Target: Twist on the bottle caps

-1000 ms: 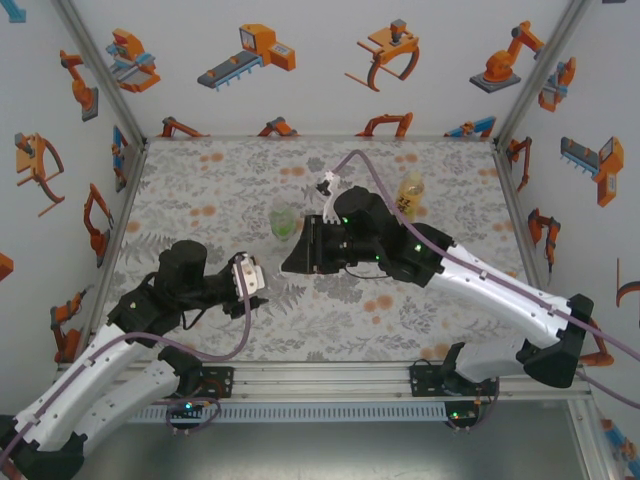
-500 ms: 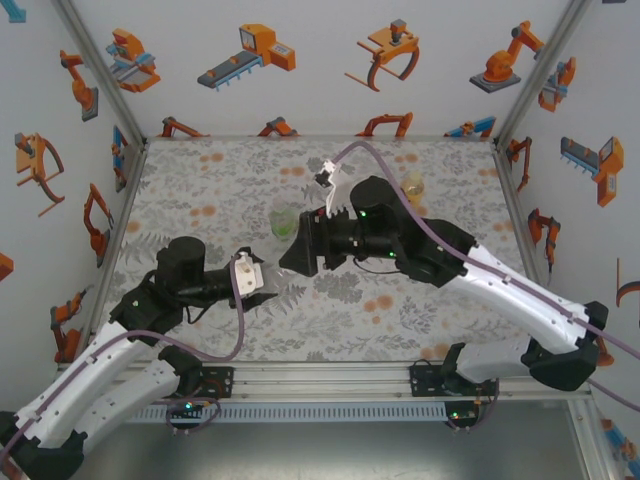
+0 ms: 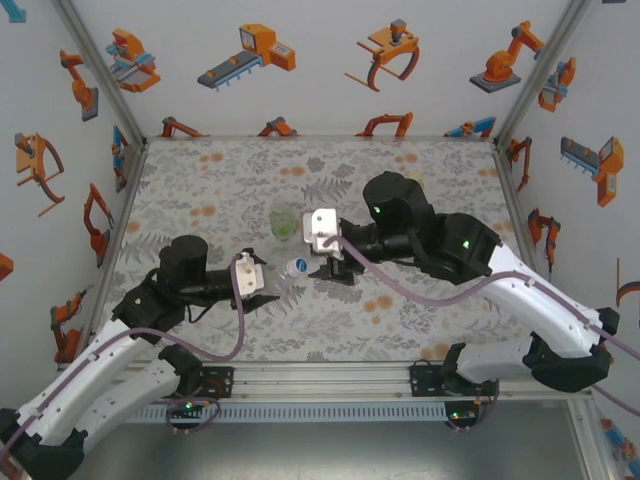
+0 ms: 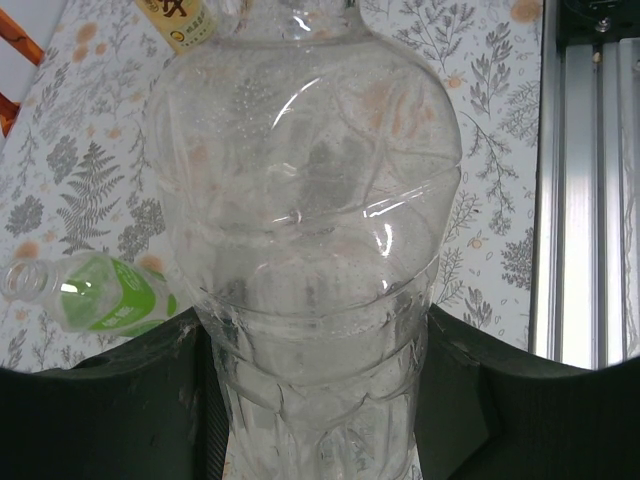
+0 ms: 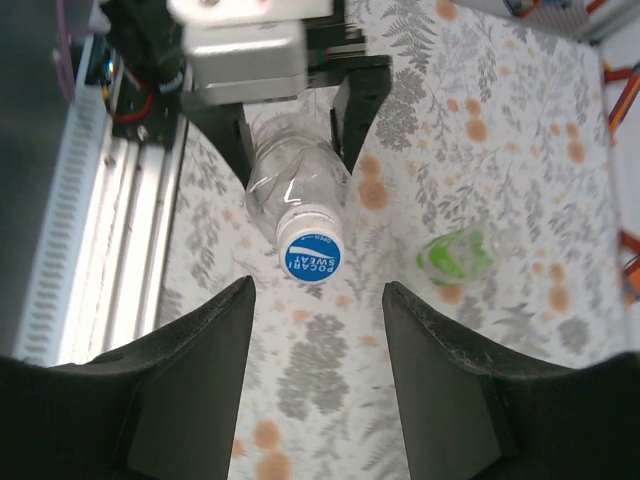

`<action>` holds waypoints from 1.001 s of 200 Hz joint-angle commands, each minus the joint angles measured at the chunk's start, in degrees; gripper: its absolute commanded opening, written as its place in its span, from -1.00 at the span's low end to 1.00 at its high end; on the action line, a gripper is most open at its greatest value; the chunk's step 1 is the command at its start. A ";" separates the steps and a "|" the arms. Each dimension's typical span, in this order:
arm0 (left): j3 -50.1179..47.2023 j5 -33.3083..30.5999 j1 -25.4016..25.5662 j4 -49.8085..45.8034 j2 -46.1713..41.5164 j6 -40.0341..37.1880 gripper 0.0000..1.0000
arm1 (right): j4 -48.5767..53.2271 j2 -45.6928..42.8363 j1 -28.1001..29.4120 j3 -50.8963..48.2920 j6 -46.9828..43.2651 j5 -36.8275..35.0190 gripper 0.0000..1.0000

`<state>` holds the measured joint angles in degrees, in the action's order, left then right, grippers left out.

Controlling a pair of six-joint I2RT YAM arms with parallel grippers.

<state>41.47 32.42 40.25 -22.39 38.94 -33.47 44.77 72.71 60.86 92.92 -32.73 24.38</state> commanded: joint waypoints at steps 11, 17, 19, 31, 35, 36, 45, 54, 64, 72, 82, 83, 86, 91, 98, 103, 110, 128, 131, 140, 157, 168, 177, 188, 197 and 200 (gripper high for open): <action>1.47 1.84 0.12 0.86 -0.34 -0.89 -1.00 | 4.60 2.22 0.14 1.81 -15.13 5.18 0.06; 1.42 1.85 0.11 0.78 -0.35 -0.89 -1.00 | 4.33 2.59 0.15 1.89 -15.10 5.38 0.06; 1.42 1.81 0.12 0.80 -0.35 -0.89 -1.00 | 4.35 2.70 0.20 1.91 -15.13 5.47 0.06; 1.42 1.89 0.15 0.86 -0.14 -0.90 -1.00 | 4.57 3.81 0.18 2.74 -14.57 6.28 0.07; 1.49 1.94 0.10 0.79 -0.03 -0.89 -1.00 | 4.73 4.30 0.17 3.09 -14.31 6.64 0.06; 1.50 1.94 0.14 0.78 -0.02 -0.89 -1.00 | 4.76 4.38 0.15 3.16 -14.21 6.69 0.06; 1.55 1.94 0.13 0.69 0.09 -0.91 -1.00 | 5.14 5.51 0.24 4.10 -13.31 7.35 0.06; 1.64 2.03 0.12 0.58 0.21 -0.89 -1.00 | 5.55 6.41 0.23 4.90 -12.82 7.76 0.04; 1.62 2.12 0.17 0.59 0.26 -0.89 -1.00 | 5.76 7.13 0.33 5.33 -12.48 7.83 0.01; 1.68 2.15 0.18 0.59 0.24 -0.90 -1.00 | 5.59 7.37 0.43 5.34 -12.27 8.02 -0.02; 1.68 2.20 0.12 0.59 0.25 -0.84 -1.00 | 5.34 7.45 0.46 5.18 -12.06 8.14 -0.07; 1.64 2.16 0.15 0.59 0.26 -0.82 -1.00 | 5.29 7.45 0.43 5.17 -12.03 8.14 -0.08; 1.68 2.20 0.15 0.58 0.26 -0.83 -1.00 | 5.24 7.45 0.42 5.16 -11.97 8.14 -0.09; 1.68 2.17 0.11 0.58 0.26 -0.85 -1.00 | 5.24 7.49 0.51 5.15 -11.84 8.14 -0.13; 1.68 2.28 0.12 0.62 0.26 -0.86 -1.00 | 5.24 7.46 0.51 5.07 -11.83 8.06 -0.18; 1.68 2.30 0.12 0.57 0.19 -0.81 -1.00 | 5.22 7.46 0.50 4.99 -11.70 7.97 -0.22; 1.69 2.34 0.14 0.59 0.25 -0.80 -1.00 | 5.24 7.45 0.52 4.90 -11.65 7.73 -0.24; 1.72 2.38 0.18 0.51 0.02 -0.87 -1.00 | 5.26 7.49 0.51 4.72 -11.59 6.79 -0.30; 1.69 2.38 0.16 0.58 0.00 -0.82 -1.00 | 5.24 7.47 0.56 4.66 -11.51 6.67 -0.33; 1.68 2.27 0.09 0.59 -0.09 -0.80 -1.00 | 4.79 7.54 0.50 4.56 -10.85 6.15 -0.38; 1.62 2.17 0.16 0.55 -0.30 -0.82 -1.00 | 3.76 7.54 0.55 3.97 -8.53 5.19 -0.45; 1.59 2.04 0.18 0.58 -0.44 -0.80 -1.00 | 1.68 7.34 0.50 3.16 -4.71 3.89 -0.48; 1.53 1.87 0.10 0.54 -0.70 -0.80 -1.00 | -1.25 6.90 0.50 1.94 0.60 2.30 -0.50; 1.58 1.31 0.16 0.55 -0.95 -0.80 -1.00 | -4.88 5.96 0.51 -0.23 7.69 0.86 -0.51; 1.44 0.69 0.17 0.68 -1.35 -0.80 -1.00 | -7.98 5.12 0.54 -2.27 14.11 0.10 -0.53; 1.42 0.37 0.15 0.71 -1.40 -0.76 -1.00 | -8.89 4.82 0.49 -2.84 15.99 -0.06 -0.54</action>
<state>41.50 32.51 40.36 -22.92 38.79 -33.69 44.75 79.37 60.97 94.13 -33.47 27.83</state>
